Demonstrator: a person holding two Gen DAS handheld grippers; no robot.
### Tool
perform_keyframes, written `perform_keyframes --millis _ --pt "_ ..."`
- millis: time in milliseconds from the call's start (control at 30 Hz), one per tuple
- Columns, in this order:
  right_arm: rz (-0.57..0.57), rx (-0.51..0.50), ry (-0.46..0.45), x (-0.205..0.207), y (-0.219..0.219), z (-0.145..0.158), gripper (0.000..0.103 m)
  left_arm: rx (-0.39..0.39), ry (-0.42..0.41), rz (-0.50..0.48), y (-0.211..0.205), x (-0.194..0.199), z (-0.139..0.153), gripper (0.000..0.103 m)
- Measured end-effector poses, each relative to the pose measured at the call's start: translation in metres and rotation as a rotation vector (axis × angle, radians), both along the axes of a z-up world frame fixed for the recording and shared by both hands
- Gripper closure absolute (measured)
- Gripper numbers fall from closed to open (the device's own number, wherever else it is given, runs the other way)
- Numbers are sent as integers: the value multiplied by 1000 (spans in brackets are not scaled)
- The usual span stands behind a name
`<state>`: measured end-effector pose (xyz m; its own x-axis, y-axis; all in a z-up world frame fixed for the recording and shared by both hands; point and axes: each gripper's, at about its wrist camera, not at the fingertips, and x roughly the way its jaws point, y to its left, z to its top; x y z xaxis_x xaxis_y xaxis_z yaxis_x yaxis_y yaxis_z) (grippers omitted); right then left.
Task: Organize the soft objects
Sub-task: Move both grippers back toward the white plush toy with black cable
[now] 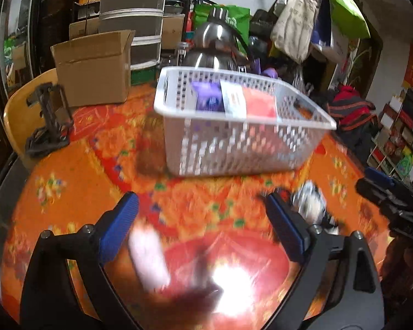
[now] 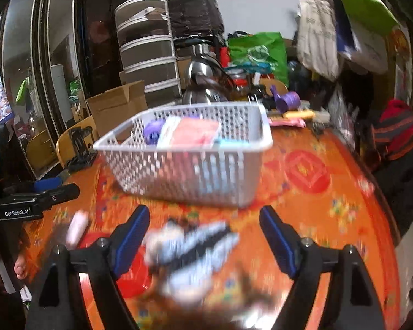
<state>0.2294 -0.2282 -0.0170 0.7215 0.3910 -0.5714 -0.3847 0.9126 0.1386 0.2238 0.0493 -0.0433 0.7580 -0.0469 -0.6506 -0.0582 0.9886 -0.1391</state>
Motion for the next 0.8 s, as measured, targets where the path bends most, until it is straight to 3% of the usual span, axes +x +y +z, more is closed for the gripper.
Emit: perform_keyframes --millis 300,433,567,800 --pt "-19 35 113 -43 -18 -52 21 -15 23 105 35 -44 -25 11" --pt "-21 46 123 -51 -22 -57 21 -31 22 145 53 -52 -28 11" --pt "-14 41 135 -51 -22 -60 21 -41 36 134 50 -49 -33 11" --pt "17 63 156 -47 -13 -63 21 -26 51 24 -4 -29 -42 11"
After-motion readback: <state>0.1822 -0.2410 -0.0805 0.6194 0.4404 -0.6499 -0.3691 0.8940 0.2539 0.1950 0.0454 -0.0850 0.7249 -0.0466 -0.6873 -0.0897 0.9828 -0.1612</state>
